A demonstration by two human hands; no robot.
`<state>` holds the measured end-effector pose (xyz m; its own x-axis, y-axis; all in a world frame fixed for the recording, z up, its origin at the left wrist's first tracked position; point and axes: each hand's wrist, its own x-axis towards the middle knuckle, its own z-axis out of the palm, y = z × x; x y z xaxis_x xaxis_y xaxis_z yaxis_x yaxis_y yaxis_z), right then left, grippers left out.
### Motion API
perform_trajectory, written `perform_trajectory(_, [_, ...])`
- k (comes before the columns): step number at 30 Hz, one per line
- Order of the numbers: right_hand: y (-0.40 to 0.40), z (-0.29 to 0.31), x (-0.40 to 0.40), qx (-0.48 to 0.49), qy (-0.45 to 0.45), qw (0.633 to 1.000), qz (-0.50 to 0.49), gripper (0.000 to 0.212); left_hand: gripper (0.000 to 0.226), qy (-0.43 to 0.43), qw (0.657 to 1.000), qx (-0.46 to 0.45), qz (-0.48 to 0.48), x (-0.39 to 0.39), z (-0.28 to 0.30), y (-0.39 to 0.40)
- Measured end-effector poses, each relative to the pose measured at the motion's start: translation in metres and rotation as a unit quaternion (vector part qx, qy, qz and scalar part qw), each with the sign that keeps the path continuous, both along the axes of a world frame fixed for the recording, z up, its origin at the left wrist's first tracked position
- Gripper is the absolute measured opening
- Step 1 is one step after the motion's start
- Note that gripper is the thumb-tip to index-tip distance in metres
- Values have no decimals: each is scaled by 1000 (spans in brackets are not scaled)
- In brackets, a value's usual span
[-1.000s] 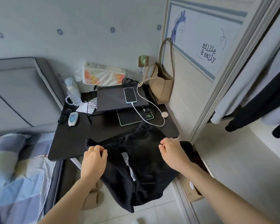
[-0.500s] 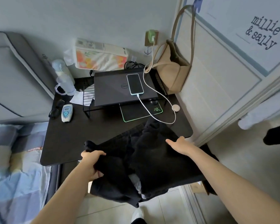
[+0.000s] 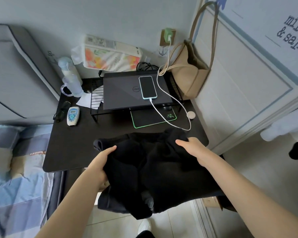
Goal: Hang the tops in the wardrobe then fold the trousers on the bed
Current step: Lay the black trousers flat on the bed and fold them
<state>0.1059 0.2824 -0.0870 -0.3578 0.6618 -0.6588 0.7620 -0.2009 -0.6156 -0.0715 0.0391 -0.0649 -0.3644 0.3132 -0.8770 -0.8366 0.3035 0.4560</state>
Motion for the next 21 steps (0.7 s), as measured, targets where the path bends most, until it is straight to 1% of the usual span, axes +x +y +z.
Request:
perform_trajectory(2, [-10, 24, 5, -3, 45, 999, -4, 27, 35, 5, 999, 36, 13, 8, 20, -8])
perform_trajectory(3, [-15, 38, 11, -10, 68, 998, -16, 22, 35, 12, 998, 50, 23, 13, 31, -15])
perform_trajectory(6, [-30, 79, 31, -42, 141, 987, -65, 17, 29, 49, 993, 88, 53, 29, 60, -32])
perform_trajectory(8, [-43, 105, 46, -21, 179, 981, -65, 10, 28, 76, 988, 113, 68, 46, 80, -43])
perform_trajectory(10, [-65, 128, 62, 19, 214, 976, -38, 10, 30, 95, 984, 125, 82, 73, 98, -62])
perform_trajectory(13, [-93, 144, 86, 54, 237, 970, 10, 16, 27, 134, 974, 149, 105, 109, 115, -91])
perform_trajectory(15, [-117, 152, 106, 39, 259, 965, 18, 18, 28, 170, 964, 163, 128, 134, 122, -119])
perform_trajectory(17, [-139, 159, 123, 14, 294, 955, 23, 17, 34, 209, 952, 165, 152, 156, 125, -152])
perform_trajectory(19, [-166, 167, 134, -7, 314, 948, 50, 14, 40, 254, 937, 144, 192, 178, 130, -188])
perform_trajectory(21, [-191, 178, 138, -25, 321, 942, 96, 19, 43, 282, 923, 110, 235, 199, 134, -221])
